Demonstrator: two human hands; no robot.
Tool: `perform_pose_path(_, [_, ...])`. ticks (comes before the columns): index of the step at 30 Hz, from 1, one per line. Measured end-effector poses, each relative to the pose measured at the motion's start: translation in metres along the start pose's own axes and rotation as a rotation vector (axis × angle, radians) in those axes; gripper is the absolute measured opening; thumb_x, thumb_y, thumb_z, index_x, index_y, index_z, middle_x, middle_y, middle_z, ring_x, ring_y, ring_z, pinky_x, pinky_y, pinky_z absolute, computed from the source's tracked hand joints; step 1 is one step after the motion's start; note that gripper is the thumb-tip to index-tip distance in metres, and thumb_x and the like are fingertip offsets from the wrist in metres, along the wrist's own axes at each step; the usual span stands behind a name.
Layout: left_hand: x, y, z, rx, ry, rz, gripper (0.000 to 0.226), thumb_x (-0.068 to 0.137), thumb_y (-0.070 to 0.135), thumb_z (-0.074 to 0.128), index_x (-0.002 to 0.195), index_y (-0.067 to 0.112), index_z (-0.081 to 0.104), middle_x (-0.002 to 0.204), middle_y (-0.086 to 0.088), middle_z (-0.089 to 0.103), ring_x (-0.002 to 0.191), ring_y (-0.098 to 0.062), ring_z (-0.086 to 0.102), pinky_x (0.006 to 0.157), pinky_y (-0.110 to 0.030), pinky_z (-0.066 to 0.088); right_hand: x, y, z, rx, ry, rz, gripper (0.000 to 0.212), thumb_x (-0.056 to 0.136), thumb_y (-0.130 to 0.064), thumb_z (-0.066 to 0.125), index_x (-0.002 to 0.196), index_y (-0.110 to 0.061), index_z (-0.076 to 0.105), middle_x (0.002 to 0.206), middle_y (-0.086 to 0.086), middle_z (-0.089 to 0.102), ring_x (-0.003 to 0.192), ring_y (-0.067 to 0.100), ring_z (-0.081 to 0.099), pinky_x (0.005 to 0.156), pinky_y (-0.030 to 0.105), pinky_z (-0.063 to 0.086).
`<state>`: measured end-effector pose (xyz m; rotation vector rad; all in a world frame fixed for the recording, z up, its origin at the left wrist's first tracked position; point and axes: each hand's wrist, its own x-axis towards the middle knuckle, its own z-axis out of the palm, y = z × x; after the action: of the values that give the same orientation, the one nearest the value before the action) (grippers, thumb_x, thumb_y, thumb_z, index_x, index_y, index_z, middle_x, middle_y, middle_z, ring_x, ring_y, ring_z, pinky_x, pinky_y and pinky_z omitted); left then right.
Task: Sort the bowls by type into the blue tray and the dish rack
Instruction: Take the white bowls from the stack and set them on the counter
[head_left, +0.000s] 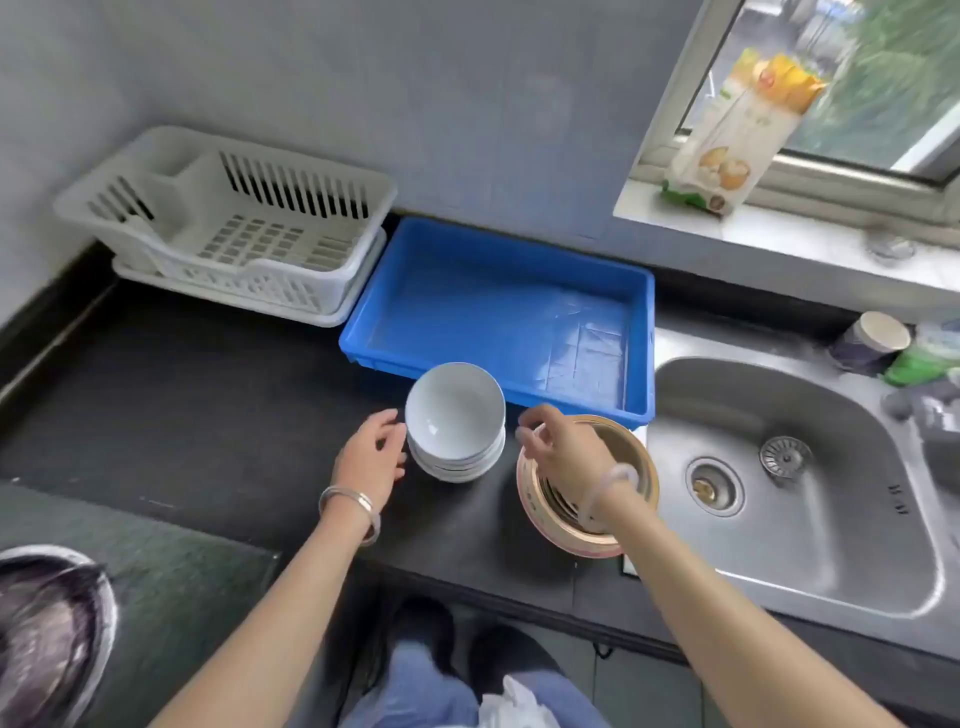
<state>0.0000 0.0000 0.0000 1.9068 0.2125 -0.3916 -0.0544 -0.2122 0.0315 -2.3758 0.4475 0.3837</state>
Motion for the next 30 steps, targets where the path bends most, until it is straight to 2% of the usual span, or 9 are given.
perform_pose_path(2, [0.010, 0.007, 0.002, 0.029, -0.009, 0.041, 0.033, 0.094, 0.022, 0.046, 0.127, 0.020, 0.052, 0.106, 0.003, 0.060, 0.082, -0.010, 0.061, 0.061, -0.017, 0.048, 0.022, -0.014, 0.003, -0.035, 0.058, 0.042, 0.033, 0.092, -0.043, 0.043, 0.118, -0.022, 0.048, 0.086, 0.002, 0.066, 0.083, 0.025, 0.059, 0.072, 0.033, 0.042])
perform_pose_path(5, [0.020, 0.013, 0.004, 0.041, -0.051, 0.052, 0.032, 0.093, 0.020, 0.047, 0.124, 0.019, 0.055, 0.106, 0.003, 0.059, 0.079, -0.009, 0.061, 0.062, -0.018, 0.049, 0.044, -0.031, 0.011, -0.116, 0.074, 0.101, 0.038, 0.090, -0.047, 0.044, 0.120, -0.023, 0.047, 0.097, 0.008, 0.067, 0.088, 0.031, 0.059, 0.072, 0.034, 0.043])
perform_pose_path(10, [0.030, 0.006, 0.000, 0.055, -0.092, 0.016, 0.030, 0.093, 0.019, 0.046, 0.121, 0.020, 0.057, 0.111, 0.000, 0.060, 0.083, -0.017, 0.064, 0.081, -0.038, 0.056, 0.051, -0.041, 0.024, -0.324, 0.143, 0.094, 0.026, 0.092, -0.031, 0.046, 0.111, -0.013, 0.046, 0.098, 0.015, 0.064, 0.079, 0.035, 0.055, 0.064, 0.032, 0.039])
perform_pose_path(14, [0.035, -0.001, -0.001, 0.008, -0.139, -0.006, 0.028, 0.094, 0.020, 0.045, 0.119, 0.023, 0.057, 0.092, 0.013, 0.061, 0.083, -0.008, 0.063, 0.079, -0.032, 0.055, 0.054, -0.041, 0.024, -0.270, 0.143, 0.099, 0.022, 0.091, -0.018, 0.043, 0.111, -0.009, 0.046, 0.097, 0.021, 0.063, 0.083, 0.038, 0.056, 0.066, 0.034, 0.039])
perform_pose_path(16, [0.038, -0.003, -0.002, -0.011, -0.153, -0.023, 0.027, 0.095, 0.021, 0.044, 0.119, 0.022, 0.057, 0.091, 0.012, 0.062, 0.082, -0.007, 0.063, 0.075, -0.027, 0.055, 0.053, -0.038, 0.023, -0.222, 0.155, 0.092, 0.021, 0.091, -0.019, 0.044, 0.110, -0.010, 0.048, 0.095, 0.020, 0.064, 0.086, 0.039, 0.057, 0.068, 0.034, 0.039])
perform_pose_path(18, [0.042, -0.002, -0.003, 0.000, -0.172, -0.038, 0.027, 0.095, 0.021, 0.044, 0.117, 0.020, 0.059, 0.097, 0.005, 0.064, 0.082, -0.009, 0.064, 0.073, -0.025, 0.055, 0.049, -0.036, 0.022, -0.186, 0.190, 0.084, 0.018, 0.091, -0.019, 0.044, 0.106, -0.010, 0.049, 0.090, 0.019, 0.065, 0.083, 0.038, 0.057, 0.067, 0.035, 0.040])
perform_pose_path(24, [0.049, 0.007, 0.001, 0.139, -0.184, -0.025, 0.024, 0.089, 0.019, 0.056, 0.112, 0.016, 0.061, 0.109, -0.004, 0.064, 0.098, -0.022, 0.062, 0.089, -0.044, 0.054, 0.035, -0.025, 0.009, -0.033, 0.309, 0.042, 0.005, 0.090, -0.016, 0.048, 0.093, -0.014, 0.046, 0.056, 0.007, 0.056, 0.060, 0.031, 0.049, 0.055, 0.030, 0.031])
perform_pose_path(27, [0.048, 0.011, 0.008, 0.224, -0.120, 0.011, 0.016, 0.086, 0.014, 0.060, 0.101, 0.017, 0.061, 0.103, -0.003, 0.062, 0.092, -0.020, 0.059, 0.083, -0.038, 0.054, 0.032, -0.022, 0.001, 0.023, 0.332, 0.004, 0.007, 0.090, -0.016, 0.050, 0.088, -0.017, 0.043, 0.055, 0.009, 0.059, 0.060, 0.033, 0.055, 0.054, 0.029, 0.036])
perform_pose_path(30, [0.043, 0.016, 0.015, 0.335, -0.026, 0.052, 0.011, 0.086, 0.013, 0.057, 0.094, 0.021, 0.060, 0.099, 0.002, 0.062, 0.084, -0.016, 0.056, 0.066, -0.026, 0.044, 0.033, -0.020, -0.006, 0.066, 0.324, -0.014, 0.009, 0.090, -0.017, 0.050, 0.085, -0.019, 0.042, 0.057, 0.014, 0.062, 0.061, 0.034, 0.057, 0.057, 0.031, 0.039])
